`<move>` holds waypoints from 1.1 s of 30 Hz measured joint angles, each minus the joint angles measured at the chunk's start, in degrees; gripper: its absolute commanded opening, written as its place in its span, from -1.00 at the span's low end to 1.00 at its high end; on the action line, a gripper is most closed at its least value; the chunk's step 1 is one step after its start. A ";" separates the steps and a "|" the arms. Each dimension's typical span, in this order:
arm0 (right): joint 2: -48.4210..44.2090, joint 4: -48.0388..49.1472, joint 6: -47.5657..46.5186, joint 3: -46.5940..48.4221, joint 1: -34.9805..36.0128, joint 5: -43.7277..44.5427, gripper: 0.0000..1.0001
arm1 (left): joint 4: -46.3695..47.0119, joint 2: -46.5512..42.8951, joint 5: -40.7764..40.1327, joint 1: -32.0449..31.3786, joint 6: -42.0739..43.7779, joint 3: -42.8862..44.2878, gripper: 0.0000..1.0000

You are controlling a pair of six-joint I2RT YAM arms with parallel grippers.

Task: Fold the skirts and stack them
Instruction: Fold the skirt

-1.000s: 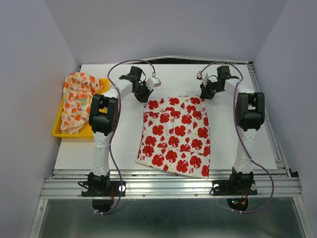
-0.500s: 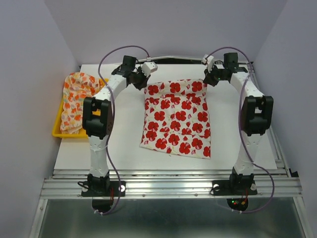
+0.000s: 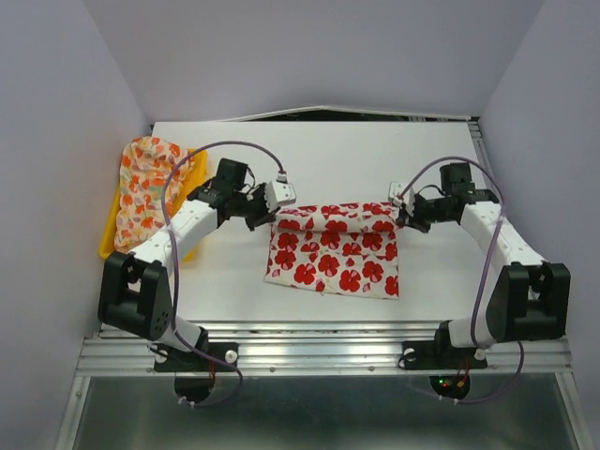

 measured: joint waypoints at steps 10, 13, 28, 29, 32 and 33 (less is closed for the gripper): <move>-32.98 -10.56 -24.59 -31.32 -0.07 -0.24 0.94 | -3.85 -18.12 -1.36 -14.47 8.24 -26.62 0.61; -36.06 -9.38 -21.55 -31.61 -0.09 0.00 1.00 | -5.05 -22.73 -3.45 -14.67 7.34 -27.52 0.61; 1.88 -2.54 19.82 -2.78 1.75 -3.76 0.24 | 4.48 -4.44 -7.32 -14.58 -9.64 -16.70 0.26; 3.45 -2.19 21.70 -2.78 2.19 -3.56 0.24 | 5.22 -1.75 -7.89 -14.60 -10.86 -16.44 0.25; 8.35 0.96 28.46 -2.89 4.87 -2.36 0.22 | 5.81 2.56 -9.03 -14.88 -13.22 -15.63 0.21; 9.40 1.77 29.66 -2.89 5.62 -2.19 0.20 | 5.81 3.65 -9.46 -14.99 -13.84 -15.06 0.20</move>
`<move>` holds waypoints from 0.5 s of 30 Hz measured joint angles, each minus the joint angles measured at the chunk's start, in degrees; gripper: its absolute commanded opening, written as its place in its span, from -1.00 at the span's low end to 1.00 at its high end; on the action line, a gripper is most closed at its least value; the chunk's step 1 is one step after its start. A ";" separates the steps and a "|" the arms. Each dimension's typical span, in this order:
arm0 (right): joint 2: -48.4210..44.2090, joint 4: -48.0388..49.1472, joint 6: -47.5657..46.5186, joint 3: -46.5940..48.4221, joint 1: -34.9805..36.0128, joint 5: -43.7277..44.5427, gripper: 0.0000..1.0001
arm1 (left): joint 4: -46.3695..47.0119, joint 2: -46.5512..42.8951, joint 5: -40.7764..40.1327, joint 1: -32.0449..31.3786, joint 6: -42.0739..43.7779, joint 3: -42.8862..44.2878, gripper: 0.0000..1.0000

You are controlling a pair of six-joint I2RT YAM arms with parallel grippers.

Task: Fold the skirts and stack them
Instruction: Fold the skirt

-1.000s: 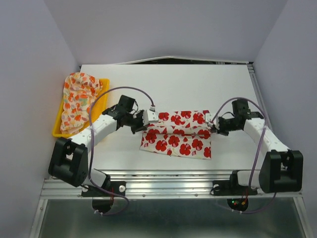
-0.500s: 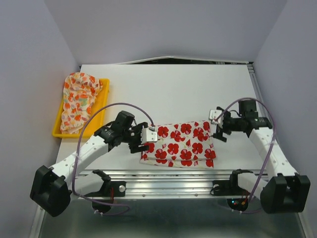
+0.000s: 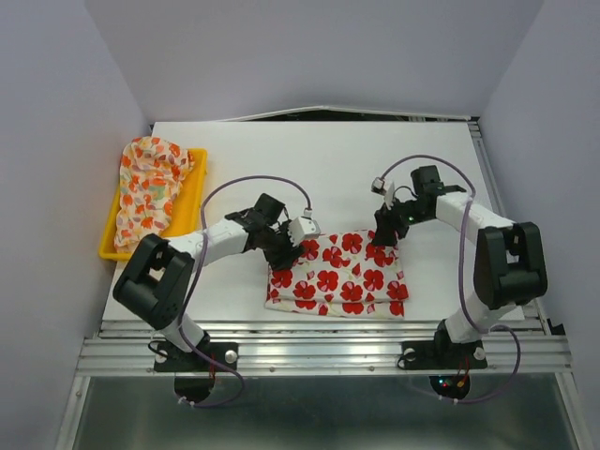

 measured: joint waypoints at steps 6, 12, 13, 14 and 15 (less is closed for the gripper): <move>15.21 4.52 10.10 5.66 1.88 1.99 0.08 | 0.35 3.58 -3.21 -0.33 -2.95 2.32 0.12; 28.61 7.78 18.62 24.96 2.43 3.32 0.08 | 0.15 5.60 -3.93 -0.33 -6.73 4.09 0.09; 30.75 8.17 19.52 28.13 2.82 3.65 0.11 | 0.13 5.62 -3.89 -0.33 -7.67 4.09 0.14; 32.26 8.52 20.31 30.64 3.08 3.87 0.15 | 0.11 5.62 -3.87 -0.33 -8.41 4.09 0.17; 34.60 9.14 21.44 34.34 3.52 4.31 0.23 | 0.37 5.53 -4.00 -0.33 -9.68 4.09 0.19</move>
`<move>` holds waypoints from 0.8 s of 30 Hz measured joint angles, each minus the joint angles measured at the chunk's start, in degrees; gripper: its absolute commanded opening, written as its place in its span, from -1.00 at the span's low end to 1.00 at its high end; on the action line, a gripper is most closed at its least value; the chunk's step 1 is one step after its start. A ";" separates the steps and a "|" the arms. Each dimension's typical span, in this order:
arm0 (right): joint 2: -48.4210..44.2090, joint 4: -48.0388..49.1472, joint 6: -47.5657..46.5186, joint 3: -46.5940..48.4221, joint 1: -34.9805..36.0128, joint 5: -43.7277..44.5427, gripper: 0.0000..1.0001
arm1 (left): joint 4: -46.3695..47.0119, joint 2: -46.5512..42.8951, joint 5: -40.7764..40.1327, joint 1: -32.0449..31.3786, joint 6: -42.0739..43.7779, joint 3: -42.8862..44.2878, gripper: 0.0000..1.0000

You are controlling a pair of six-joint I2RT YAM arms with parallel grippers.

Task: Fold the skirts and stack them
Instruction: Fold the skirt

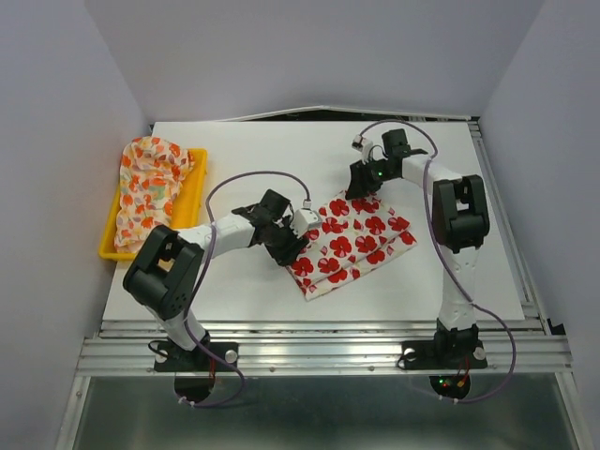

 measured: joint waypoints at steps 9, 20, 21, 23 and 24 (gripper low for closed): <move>-5.95 4.33 8.31 6.93 1.31 8.83 0.89 | 3.89 -15.52 -2.56 0.00 -10.97 -1.38 0.97; -49.94 8.90 8.92 -9.46 -2.19 27.43 1.00 | 11.17 -29.68 -12.68 0.15 -16.72 2.36 0.89; -51.69 8.33 9.81 -10.51 -2.69 28.48 1.00 | 10.49 -29.42 -12.63 0.33 -16.28 3.41 0.81; -53.13 5.66 12.41 -12.35 -3.30 29.46 0.99 | 8.63 -28.83 -12.24 0.37 -14.93 5.79 0.63; -53.24 4.70 13.11 -13.09 -3.39 29.66 0.98 | 8.04 -28.59 -12.09 0.33 -14.73 6.45 0.61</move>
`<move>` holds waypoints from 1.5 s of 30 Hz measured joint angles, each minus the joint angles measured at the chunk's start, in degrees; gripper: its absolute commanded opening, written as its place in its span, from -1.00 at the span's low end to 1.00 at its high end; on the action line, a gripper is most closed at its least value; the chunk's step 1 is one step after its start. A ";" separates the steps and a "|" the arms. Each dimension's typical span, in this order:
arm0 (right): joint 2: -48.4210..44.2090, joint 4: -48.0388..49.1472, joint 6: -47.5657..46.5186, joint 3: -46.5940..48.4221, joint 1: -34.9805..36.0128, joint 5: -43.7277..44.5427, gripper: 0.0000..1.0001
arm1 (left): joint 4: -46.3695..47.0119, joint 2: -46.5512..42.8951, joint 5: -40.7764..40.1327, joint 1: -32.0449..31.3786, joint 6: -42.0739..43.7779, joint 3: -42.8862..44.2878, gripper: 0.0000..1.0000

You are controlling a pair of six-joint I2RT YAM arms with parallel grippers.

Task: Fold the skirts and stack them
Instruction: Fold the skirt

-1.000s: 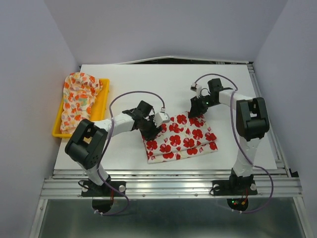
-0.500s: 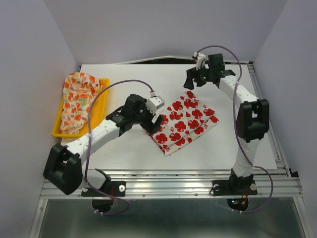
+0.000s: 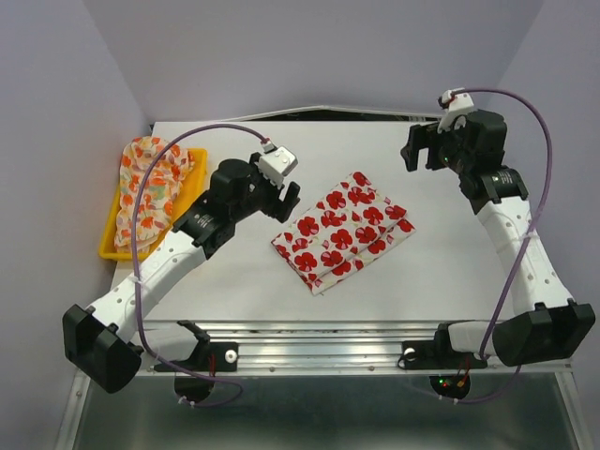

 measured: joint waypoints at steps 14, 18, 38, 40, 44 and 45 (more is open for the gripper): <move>0.28 -7.98 14.10 -31.87 -4.07 -5.09 0.68 | -4.96 6.01 0.02 -14.01 6.99 -5.22 0.51; 2.84 -3.98 17.07 -35.10 -4.22 -6.49 0.54 | -4.61 12.00 0.17 -14.93 7.50 -5.20 0.49; 34.53 26.21 31.69 -21.68 -3.39 -18.23 0.42 | -1.60 27.89 6.82 -14.93 5.03 -8.04 0.23; 36.17 26.36 32.06 -19.78 -2.86 -18.58 0.56 | -2.14 26.93 7.43 -14.93 4.26 -8.00 0.30; 35.71 25.07 31.50 -18.62 -2.32 -17.44 0.65 | -5.97 23.93 7.76 -14.93 2.14 -6.23 0.44; 34.80 24.44 31.12 -19.15 -2.25 -16.72 0.58 | -6.60 23.10 7.48 -14.93 1.55 -5.16 0.44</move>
